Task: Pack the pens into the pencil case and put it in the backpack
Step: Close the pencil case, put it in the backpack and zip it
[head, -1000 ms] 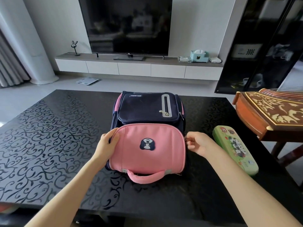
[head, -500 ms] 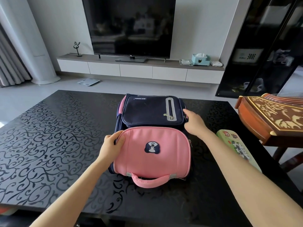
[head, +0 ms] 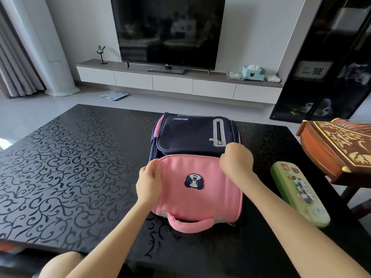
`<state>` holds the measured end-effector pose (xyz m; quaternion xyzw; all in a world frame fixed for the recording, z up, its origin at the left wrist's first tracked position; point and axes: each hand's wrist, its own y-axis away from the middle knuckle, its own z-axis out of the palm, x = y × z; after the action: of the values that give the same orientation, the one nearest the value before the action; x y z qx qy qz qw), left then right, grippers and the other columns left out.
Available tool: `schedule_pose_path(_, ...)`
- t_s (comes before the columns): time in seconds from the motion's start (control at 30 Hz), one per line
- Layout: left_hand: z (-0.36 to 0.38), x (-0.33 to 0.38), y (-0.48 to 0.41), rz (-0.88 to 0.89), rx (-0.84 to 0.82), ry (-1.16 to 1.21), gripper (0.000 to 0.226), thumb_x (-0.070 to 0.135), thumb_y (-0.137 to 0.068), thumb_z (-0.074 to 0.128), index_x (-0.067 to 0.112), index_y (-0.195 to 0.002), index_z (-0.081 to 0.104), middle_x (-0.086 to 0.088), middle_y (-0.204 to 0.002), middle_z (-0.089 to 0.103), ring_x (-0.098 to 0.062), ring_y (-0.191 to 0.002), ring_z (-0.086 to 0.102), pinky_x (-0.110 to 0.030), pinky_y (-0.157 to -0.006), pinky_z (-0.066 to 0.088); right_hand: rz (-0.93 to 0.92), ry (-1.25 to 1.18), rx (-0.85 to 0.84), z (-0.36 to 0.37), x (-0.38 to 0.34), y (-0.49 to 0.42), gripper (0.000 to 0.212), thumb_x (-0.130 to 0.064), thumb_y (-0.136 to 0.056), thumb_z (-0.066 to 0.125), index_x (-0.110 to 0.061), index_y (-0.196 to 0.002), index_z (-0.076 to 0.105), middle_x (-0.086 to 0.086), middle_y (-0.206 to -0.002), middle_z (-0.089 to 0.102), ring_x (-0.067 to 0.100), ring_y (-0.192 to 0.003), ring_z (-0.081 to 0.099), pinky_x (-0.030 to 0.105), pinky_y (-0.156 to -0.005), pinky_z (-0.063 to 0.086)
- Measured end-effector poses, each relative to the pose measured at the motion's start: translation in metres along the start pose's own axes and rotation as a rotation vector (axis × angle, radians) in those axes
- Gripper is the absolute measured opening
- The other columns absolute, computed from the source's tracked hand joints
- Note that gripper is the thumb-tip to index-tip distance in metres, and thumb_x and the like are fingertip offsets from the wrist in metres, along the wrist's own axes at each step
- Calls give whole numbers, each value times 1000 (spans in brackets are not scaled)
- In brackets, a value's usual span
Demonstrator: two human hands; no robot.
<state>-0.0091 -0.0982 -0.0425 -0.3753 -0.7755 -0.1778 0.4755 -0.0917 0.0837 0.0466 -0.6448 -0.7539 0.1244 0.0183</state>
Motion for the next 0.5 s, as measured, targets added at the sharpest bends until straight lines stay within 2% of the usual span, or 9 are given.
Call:
schedule_pose_path(0.07, 1, 4, 8, 19, -11, 3, 29, 30, -98, 36, 36, -122, 53, 0, -115, 49, -15, -84, 46, -25, -79, 31, -24, 5, -25, -1, -27, 11, 15, 1, -87, 49, -6, -88, 62, 10, -94, 66, 30, -92, 63, 27, -63, 37)
schedule_pose_path(0.13, 6, 7, 23, 44, -57, 54, 29, 25, -96, 40, 36, -118, 54, 4, -111, 46, -10, -79, 49, -24, -75, 33, -70, -43, -82, 3, -62, 23, 16, 2, -85, 49, -8, -81, 61, 9, -100, 68, 29, -96, 63, 29, -67, 40)
schedule_pose_path(0.2, 11, 9, 39, 21, -162, 207, 18, 20, -92, 47, 29, -102, 60, 5, -103, 46, -3, -77, 50, -27, -70, 40, -121, -135, -142, 11, -97, 32, 13, -4, -89, 49, -9, -91, 62, 9, -105, 67, 29, -100, 62, 31, -73, 44)
schedule_pose_path(0.23, 10, 11, 45, -5, -226, 289, 10, 19, -90, 49, 21, -87, 59, 1, -96, 48, -8, -72, 49, -29, -67, 43, -128, -178, -167, 15, -109, 35, 12, -8, -91, 49, -9, -94, 60, 10, -106, 66, 29, -100, 62, 31, -72, 43)
schedule_pose_path(0.3, 1, 7, 43, 38, -212, 371, 29, 23, -88, 50, 6, -66, 46, -16, -75, 42, -22, -61, 36, -36, -56, 35, -119, -257, -159, 24, -116, 32, 15, -15, -92, 47, -8, -93, 60, 11, -103, 66, 30, -96, 62, 29, -65, 37)
schedule_pose_path(0.33, -4, 5, 38, 91, -160, 335, 34, 28, -89, 51, 5, -65, 46, -19, -72, 44, -24, -63, 34, -39, -57, 33, -123, -280, -112, 26, -110, 30, 19, -17, -92, 45, -7, -89, 62, 12, -98, 67, 32, -90, 62, 27, -60, 33)
schedule_pose_path(0.37, -8, 3, 32, 140, -92, 284, 32, 32, -90, 54, 9, -67, 53, -15, -72, 49, -22, -68, 41, -38, -61, 37, -141, -299, -23, 26, -98, 29, 23, -17, -90, 43, -8, -81, 62, 13, -89, 68, 33, -81, 60, 26, -55, 29)
schedule_pose_path(0.43, -13, 5, 16, 206, 45, 148, 16, 35, -85, 62, 20, -79, 66, 4, -85, 58, -11, -86, 53, -24, -71, 41, -198, -329, 267, 26, -65, 24, 25, -16, -83, 44, -9, -66, 62, 12, -71, 65, 34, -66, 56, 27, -48, 24)
schedule_pose_path(0.5, -9, 13, 2, 278, 46, 14, 21, 37, -80, 68, 19, -90, 67, 5, -90, 55, -13, -87, 52, -23, -76, 38, -247, -251, 485, 29, -28, 17, 19, -20, -78, 52, -12, -75, 70, 8, -74, 66, 33, -71, 59, 31, -56, 40)
